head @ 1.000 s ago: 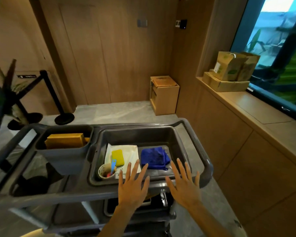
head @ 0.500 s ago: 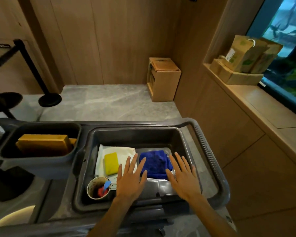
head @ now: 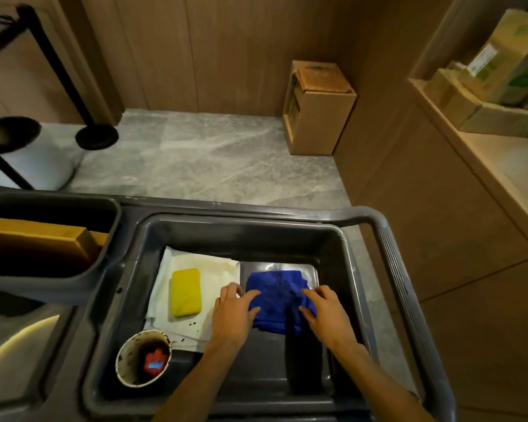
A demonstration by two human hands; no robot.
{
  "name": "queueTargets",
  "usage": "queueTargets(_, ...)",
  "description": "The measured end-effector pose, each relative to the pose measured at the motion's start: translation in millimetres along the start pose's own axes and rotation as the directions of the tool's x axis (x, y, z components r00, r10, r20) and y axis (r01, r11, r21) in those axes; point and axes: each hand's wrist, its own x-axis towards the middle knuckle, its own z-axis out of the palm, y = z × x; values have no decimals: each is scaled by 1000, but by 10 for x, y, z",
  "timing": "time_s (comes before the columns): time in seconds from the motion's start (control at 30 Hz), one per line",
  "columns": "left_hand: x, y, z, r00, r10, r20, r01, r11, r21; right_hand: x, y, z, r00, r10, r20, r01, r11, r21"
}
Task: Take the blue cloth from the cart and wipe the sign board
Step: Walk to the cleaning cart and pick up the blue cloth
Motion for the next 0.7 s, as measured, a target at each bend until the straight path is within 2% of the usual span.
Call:
queueTargets(0.13, 223, -20, 218, 1000, -12, 26, 12, 1000, 18, 308, 49, 191, 999, -40, 7, 40, 997, -65)
queueTargets(0.4, 430, -72, 403, 996, -86, 33, 76, 972, 220, 547, 55, 335, 1000, -21, 1, 21, 988, -152)
queueTargets(0.5, 452, -100, 437, 994, -102, 48, 90, 974, 206, 514, 129, 374, 1000, 7, -14, -8, 995, -96)
queueTargets(0.7, 509, -142, 482, 999, 4, 47, -14, 975, 222, 544, 173, 459, 996, 26, -81, -22, 999, 43)
